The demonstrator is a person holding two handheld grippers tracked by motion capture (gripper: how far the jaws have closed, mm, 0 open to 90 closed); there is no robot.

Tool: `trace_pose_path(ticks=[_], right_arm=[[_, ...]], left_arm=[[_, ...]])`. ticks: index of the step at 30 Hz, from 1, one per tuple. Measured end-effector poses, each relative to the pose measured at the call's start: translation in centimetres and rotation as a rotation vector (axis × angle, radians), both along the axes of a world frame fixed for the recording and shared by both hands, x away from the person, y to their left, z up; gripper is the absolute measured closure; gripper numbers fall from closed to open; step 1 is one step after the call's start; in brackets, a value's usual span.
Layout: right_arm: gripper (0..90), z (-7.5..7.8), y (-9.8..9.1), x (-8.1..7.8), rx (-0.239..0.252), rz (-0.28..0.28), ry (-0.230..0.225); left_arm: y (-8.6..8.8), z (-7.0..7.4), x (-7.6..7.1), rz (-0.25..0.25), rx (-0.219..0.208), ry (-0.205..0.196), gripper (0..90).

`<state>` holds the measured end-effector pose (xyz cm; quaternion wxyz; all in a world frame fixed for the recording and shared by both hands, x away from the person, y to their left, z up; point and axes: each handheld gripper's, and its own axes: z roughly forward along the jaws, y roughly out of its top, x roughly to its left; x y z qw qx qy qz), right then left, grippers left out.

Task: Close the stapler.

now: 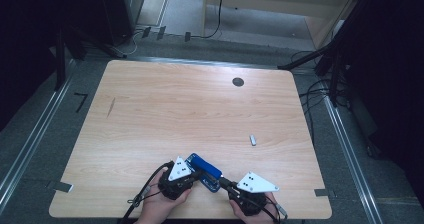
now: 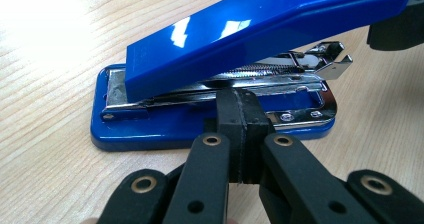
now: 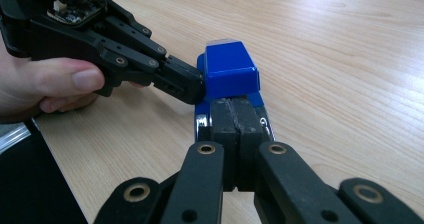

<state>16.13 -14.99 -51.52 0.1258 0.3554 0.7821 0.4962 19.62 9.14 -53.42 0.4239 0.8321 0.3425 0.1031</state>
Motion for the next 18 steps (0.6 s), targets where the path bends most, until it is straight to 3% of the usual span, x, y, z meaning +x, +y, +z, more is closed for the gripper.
trace_pose_path(ticks=[18], right_arm=[[90.0, 1.9, 0.8, 0.5, 0.007, 0.0, -0.046]], left_arm=[[-0.1, 0.0, -0.1, 0.0, 0.008, -0.009, 90.0]])
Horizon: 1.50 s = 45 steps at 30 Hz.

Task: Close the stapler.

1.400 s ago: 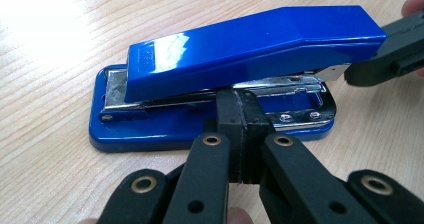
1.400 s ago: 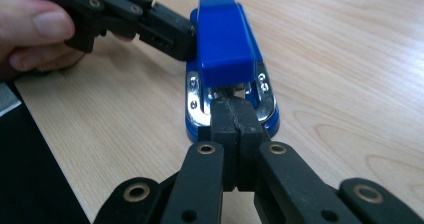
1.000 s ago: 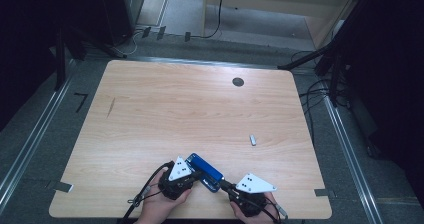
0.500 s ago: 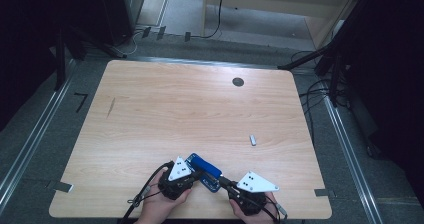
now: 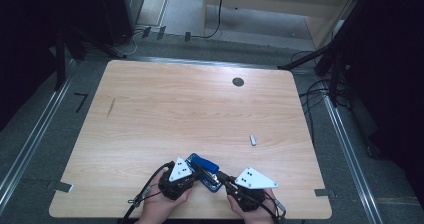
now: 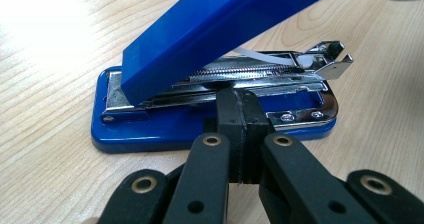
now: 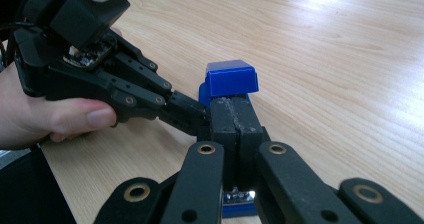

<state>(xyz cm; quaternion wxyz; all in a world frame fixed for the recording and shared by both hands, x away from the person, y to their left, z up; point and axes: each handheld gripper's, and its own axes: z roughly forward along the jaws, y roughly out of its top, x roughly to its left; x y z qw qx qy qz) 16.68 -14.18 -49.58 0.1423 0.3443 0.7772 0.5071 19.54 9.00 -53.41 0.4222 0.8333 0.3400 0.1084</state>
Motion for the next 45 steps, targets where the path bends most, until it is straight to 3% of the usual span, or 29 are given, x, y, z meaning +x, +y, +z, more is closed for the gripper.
trace_pose_path(ticks=[45], right_arm=[[90.0, 2.5, 1.8, 1.7, -0.01, 0.021, -0.037]], left_arm=[[-0.1, 0.0, -0.1, -0.002, 0.002, -0.01, 90.0]])
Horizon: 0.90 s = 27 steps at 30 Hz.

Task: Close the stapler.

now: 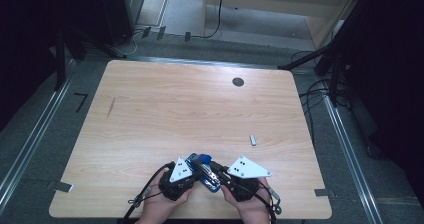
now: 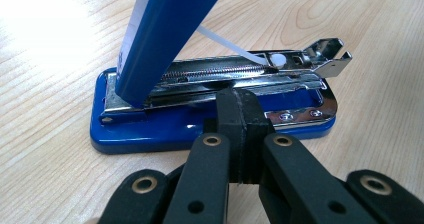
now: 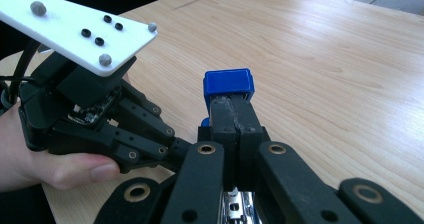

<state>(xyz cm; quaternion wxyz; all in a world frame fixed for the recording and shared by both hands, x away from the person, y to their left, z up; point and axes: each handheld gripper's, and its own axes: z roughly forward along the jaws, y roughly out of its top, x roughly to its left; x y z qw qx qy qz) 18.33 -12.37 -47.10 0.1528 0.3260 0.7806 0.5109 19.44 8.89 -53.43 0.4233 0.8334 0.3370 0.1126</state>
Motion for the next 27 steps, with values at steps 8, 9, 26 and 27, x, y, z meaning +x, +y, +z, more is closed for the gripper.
trace_pose_path(ticks=[8, 9, 26, 27], right_arm=[[90.0, 0.4, 0.6, 0.4, 0.002, 0.003, -0.006], [90.0, 0.4, 0.6, 0.4, 0.002, 0.003, -0.006], [90.0, 0.8, 1.1, 0.9, -0.001, 0.009, -0.019], [90.0, 0.8, 1.2, 1.0, 0.002, 0.01, -0.018]], left_arm=[[0.0, 0.0, 0.0, -0.003, 0.006, -0.001, 90.0], [0.0, 0.0, 0.0, -0.003, 0.006, -0.001, 90.0], [-0.1, 0.0, -0.1, -0.006, 0.008, -0.007, 90.0], [-0.1, 0.0, -0.1, -0.005, 0.007, -0.008, 90.0]])
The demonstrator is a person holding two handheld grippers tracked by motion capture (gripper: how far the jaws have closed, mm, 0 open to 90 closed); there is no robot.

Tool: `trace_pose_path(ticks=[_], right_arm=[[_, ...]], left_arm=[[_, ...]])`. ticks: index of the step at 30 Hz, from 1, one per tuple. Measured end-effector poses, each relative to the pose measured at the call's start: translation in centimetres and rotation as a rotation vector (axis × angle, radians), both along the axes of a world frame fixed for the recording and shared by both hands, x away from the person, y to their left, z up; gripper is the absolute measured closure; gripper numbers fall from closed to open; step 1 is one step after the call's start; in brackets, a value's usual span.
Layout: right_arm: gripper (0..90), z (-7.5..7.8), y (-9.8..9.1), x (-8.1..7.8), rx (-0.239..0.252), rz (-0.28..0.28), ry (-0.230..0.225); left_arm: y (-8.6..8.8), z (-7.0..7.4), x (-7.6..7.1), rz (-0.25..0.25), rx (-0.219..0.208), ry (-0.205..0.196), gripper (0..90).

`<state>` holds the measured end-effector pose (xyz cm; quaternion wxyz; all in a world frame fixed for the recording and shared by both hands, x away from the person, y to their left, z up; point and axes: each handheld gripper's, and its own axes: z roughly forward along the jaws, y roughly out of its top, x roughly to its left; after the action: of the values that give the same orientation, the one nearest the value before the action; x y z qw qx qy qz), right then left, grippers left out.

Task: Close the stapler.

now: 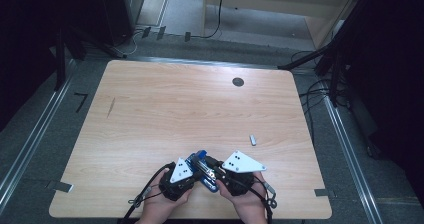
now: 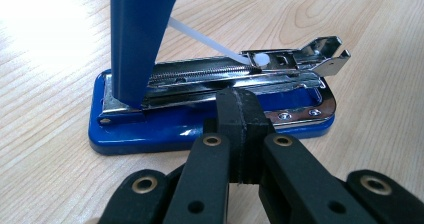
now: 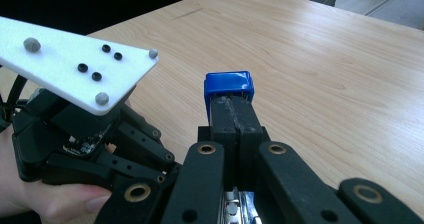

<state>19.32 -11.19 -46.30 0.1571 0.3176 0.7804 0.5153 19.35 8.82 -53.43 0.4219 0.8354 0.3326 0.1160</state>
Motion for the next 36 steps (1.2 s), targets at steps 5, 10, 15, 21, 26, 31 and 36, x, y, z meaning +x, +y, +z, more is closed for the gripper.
trace_pose_path(ticks=[5, 10, 15, 21, 26, 31, 36], right_arm=[[90.0, 0.1, 0.2, 0.2, 0.0, 0.003, -0.001], [90.0, 0.2, 0.3, 0.3, 0.004, 0.003, -0.002], [90.0, 0.3, 0.6, 0.6, 0.004, 0.002, -0.005], [90.0, 0.4, 0.8, 0.8, 0.004, 0.006, -0.007], [90.0, 0.5, 1.0, 0.9, 0.0, 0.005, -0.007], [90.0, 0.5, 1.1, 1.0, 0.0, 0.007, -0.008], [90.0, 0.6, 1.2, 1.1, 0.001, 0.009, -0.01]], left_arm=[[0.0, 0.0, 0.0, 0.0, 0.0, 0.0, 90.0], [0.0, 0.0, 0.0, -0.001, -0.001, -0.002, 90.0], [0.0, 0.0, 0.0, -0.001, 0.0, -0.003, 90.0], [-0.1, 0.0, 0.0, 0.0, 0.0, -0.003, 90.0], [-0.1, 0.0, -0.1, -0.001, 0.002, -0.004, 90.0], [-0.1, 0.0, -0.1, 0.0, 0.001, -0.004, 90.0], [-0.1, 0.0, -0.1, -0.001, 0.004, -0.005, 90.0]])
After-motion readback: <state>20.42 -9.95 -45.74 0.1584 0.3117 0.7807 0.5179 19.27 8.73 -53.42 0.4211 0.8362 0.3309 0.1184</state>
